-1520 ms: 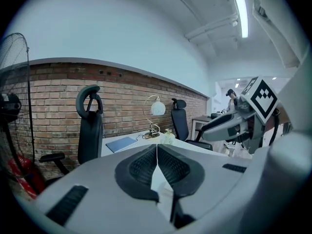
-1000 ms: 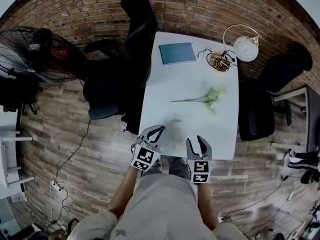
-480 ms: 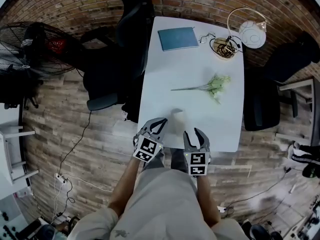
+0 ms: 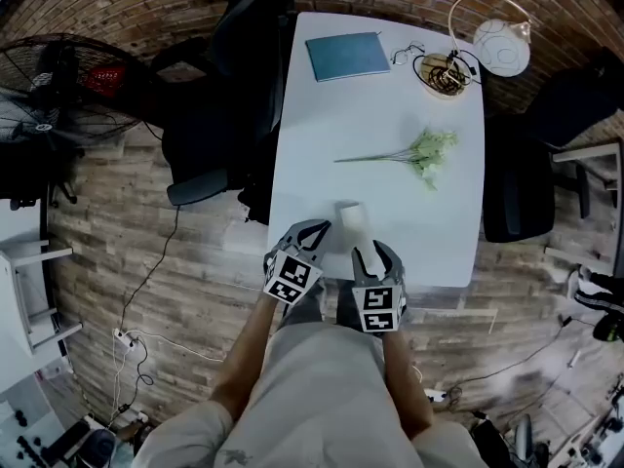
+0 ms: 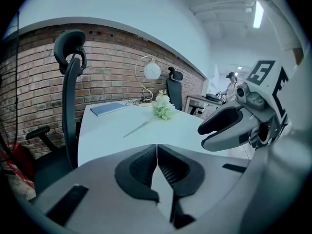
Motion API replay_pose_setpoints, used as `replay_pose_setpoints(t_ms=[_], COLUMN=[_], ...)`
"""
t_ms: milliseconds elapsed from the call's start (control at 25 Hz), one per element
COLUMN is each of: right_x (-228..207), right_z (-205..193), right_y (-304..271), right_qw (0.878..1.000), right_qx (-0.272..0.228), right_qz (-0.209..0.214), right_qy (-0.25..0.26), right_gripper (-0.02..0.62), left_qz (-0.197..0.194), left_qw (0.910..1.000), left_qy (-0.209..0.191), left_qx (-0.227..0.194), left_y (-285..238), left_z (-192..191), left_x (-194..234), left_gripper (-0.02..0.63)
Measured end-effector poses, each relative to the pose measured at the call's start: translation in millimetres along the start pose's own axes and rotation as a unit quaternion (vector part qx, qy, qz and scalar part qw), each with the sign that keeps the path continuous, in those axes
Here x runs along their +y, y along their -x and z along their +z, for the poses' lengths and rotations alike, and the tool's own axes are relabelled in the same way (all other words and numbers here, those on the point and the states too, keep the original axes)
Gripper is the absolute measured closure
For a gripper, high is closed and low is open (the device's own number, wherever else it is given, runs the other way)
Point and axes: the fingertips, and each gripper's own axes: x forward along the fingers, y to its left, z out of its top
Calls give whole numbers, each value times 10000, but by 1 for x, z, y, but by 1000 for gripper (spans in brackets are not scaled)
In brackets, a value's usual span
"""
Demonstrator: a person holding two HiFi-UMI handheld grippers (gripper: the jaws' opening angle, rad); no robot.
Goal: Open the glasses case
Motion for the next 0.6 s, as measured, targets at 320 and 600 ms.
replay_pose_setpoints(t_ms=[320, 600], right_x=[8, 10], right_z=[-16, -26], right_y=[-15, -25], right_qw=[9997, 9994], right_qx=[216, 335], right_qz=[58, 17], right_qy=[88, 19], right_gripper=[416, 393], left_qz=[-153, -258], left_qw=[9997, 9991], left_qy=[-64, -154], left_qx=[181, 291], left_y=[-14, -24], left_z=[-14, -23], left_x=[-5, -7], left_gripper=[598, 598])
